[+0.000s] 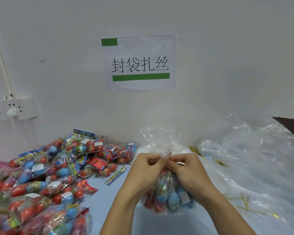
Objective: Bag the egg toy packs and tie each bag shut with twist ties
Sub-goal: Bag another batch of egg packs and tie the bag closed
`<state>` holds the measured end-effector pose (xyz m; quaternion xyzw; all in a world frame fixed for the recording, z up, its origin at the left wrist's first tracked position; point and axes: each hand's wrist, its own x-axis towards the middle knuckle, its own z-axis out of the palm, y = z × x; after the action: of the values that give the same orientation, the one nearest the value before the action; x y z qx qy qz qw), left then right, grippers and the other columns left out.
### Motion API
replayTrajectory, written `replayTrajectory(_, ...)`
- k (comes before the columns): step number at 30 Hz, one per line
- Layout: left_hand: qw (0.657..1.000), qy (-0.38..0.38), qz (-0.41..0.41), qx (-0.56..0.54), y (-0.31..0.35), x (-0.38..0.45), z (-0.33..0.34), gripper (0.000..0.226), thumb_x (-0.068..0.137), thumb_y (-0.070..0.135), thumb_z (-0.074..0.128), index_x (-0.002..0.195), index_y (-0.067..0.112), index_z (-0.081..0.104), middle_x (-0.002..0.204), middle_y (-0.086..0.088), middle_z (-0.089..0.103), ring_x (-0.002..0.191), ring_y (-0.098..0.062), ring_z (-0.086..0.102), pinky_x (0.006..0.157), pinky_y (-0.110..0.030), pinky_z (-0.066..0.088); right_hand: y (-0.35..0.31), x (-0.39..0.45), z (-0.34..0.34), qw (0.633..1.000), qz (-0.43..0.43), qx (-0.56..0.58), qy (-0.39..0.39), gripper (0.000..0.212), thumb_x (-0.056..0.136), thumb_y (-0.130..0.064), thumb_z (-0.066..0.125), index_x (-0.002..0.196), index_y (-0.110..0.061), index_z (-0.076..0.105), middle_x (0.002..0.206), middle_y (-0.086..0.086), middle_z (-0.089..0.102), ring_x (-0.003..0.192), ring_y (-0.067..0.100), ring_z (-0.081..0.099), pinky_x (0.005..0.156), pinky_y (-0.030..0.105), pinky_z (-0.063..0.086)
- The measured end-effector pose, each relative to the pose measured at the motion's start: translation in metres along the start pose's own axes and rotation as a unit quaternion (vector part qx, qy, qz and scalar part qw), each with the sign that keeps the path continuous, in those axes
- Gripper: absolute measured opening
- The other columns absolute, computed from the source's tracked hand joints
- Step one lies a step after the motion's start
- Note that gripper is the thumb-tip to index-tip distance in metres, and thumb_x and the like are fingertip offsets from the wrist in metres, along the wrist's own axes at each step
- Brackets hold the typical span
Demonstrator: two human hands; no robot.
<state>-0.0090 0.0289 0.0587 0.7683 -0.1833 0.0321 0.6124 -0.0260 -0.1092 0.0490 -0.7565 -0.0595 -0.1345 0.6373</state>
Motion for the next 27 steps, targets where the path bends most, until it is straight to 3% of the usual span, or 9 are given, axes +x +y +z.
replayTrajectory(4, 0.997, 0.062, 0.021, -0.042, -0.002, 0.001, 0.010, 0.026, 0.093, 0.012, 0.063, 0.073, -0.003, 0.069, 0.064, -0.010, 0.056, 0.065, -0.015, 0.047, 0.062, -0.030, 0.038, -0.003, -0.002, 0.001, 1.000, 0.000, -0.010, -0.020, 0.040, 0.099, -0.006, 0.055, 0.079, -0.027, 0.081, 0.078, 0.000, 0.078, 0.075, 0.014, 0.076, 0.060, 0.020, 0.056)
replayTrajectory(9, 0.991, 0.119, 0.061, -0.010, -0.005, 0.003, 0.019, 0.031, 0.094, 0.011, 0.062, 0.064, 0.004, 0.067, 0.054, -0.009, 0.056, 0.055, -0.012, 0.044, 0.055, -0.030, 0.039, -0.001, 0.001, 0.001, 1.000, -0.013, -0.006, 0.026, 0.033, 0.092, -0.008, 0.052, 0.084, -0.020, 0.081, 0.085, -0.002, 0.078, 0.086, 0.018, 0.074, 0.072, 0.030, 0.061)
replayTrajectory(12, 0.982, 0.171, 0.080, 0.022, -0.009, 0.004, 0.014, 0.037, 0.094, 0.011, 0.062, 0.061, -0.004, 0.056, 0.055, -0.021, 0.044, 0.055, -0.016, 0.036, 0.056, -0.033, 0.032, 0.001, 0.008, -0.006, 0.997, 0.041, 0.046, 0.050, 0.031, 0.089, -0.010, 0.049, 0.090, -0.019, 0.079, 0.092, -0.004, 0.077, 0.090, 0.014, 0.070, 0.071, 0.022, 0.054)
replayTrajectory(16, 0.964, 0.223, 0.114, 0.090, -0.007, 0.003, 0.008, 0.036, 0.092, 0.008, 0.062, 0.058, -0.001, 0.056, 0.052, -0.017, 0.047, 0.053, -0.013, 0.034, 0.052, -0.032, 0.030, 0.014, 0.014, -0.046, 0.988, 0.128, -0.037, 0.079, 0.028, 0.093, -0.009, 0.050, 0.100, -0.025, 0.072, 0.097, -0.003, 0.072, 0.084, 0.011, 0.071, 0.067, 0.023, 0.048)
replayTrajectory(18, 0.956, 0.229, 0.132, 0.128, -0.005, 0.003, 0.006, 0.036, 0.092, 0.008, 0.063, 0.057, 0.000, 0.056, 0.054, -0.017, 0.051, 0.053, -0.014, 0.034, 0.052, -0.034, 0.031, 0.026, 0.015, -0.073, 0.973, 0.168, -0.057, 0.146, 0.030, 0.092, -0.006, 0.048, 0.108, -0.017, 0.070, 0.098, 0.001, 0.071, 0.093, 0.021, 0.071, 0.076, 0.029, 0.053)
replayTrajectory(20, 0.956, 0.224, 0.137, 0.129, -0.004, 0.003, 0.008, 0.034, 0.093, 0.008, 0.064, 0.060, -0.001, 0.060, 0.059, -0.020, 0.058, 0.055, -0.015, 0.039, 0.055, -0.034, 0.036, 0.038, 0.016, -0.098, 0.952, 0.204, -0.066, 0.221, 0.040, 0.091, -0.003, 0.045, 0.126, -0.005, 0.064, 0.114, 0.012, 0.067, 0.110, 0.034, 0.066, 0.097, 0.045, 0.054)
replayTrajectory(23, 0.961, 0.215, 0.129, 0.118, -0.006, 0.003, 0.011, 0.034, 0.093, 0.007, 0.064, 0.060, 0.004, 0.065, 0.052, -0.003, 0.061, 0.048, -0.005, 0.041, 0.049, -0.024, 0.037, 0.046, 0.015, -0.120, 0.928, 0.229, -0.029, 0.293, 0.060, 0.094, -0.003, 0.043, 0.153, -0.008, 0.037, 0.154, 0.012, 0.042, 0.137, 0.035, 0.046, 0.112, 0.051, 0.042)
replayTrajectory(25, 0.962, 0.211, 0.126, 0.119, -0.006, 0.003, 0.013, 0.032, 0.093, 0.005, 0.064, 0.061, 0.004, 0.065, 0.044, 0.017, 0.055, 0.045, 0.002, 0.047, 0.047, -0.012, 0.036, 0.050, 0.015, -0.128, 0.918, 0.211, -0.014, 0.336, 0.067, 0.094, -0.003, 0.043, 0.158, -0.012, 0.025, 0.161, 0.008, 0.031, 0.142, 0.032, 0.039, 0.116, 0.048, 0.038)
replayTrajectory(27, 0.964, 0.206, 0.120, 0.118, -0.006, 0.003, 0.012, 0.036, 0.093, 0.005, 0.064, 0.057, 0.007, 0.064, 0.041, 0.021, 0.051, 0.045, 0.005, 0.048, 0.048, -0.008, 0.036, 0.055, 0.015, -0.132, 0.909, 0.207, -0.031, 0.360, 0.071, 0.093, -0.001, 0.043, 0.159, -0.014, 0.020, 0.162, 0.007, 0.029, 0.143, 0.031, 0.037, 0.113, 0.042, 0.038)
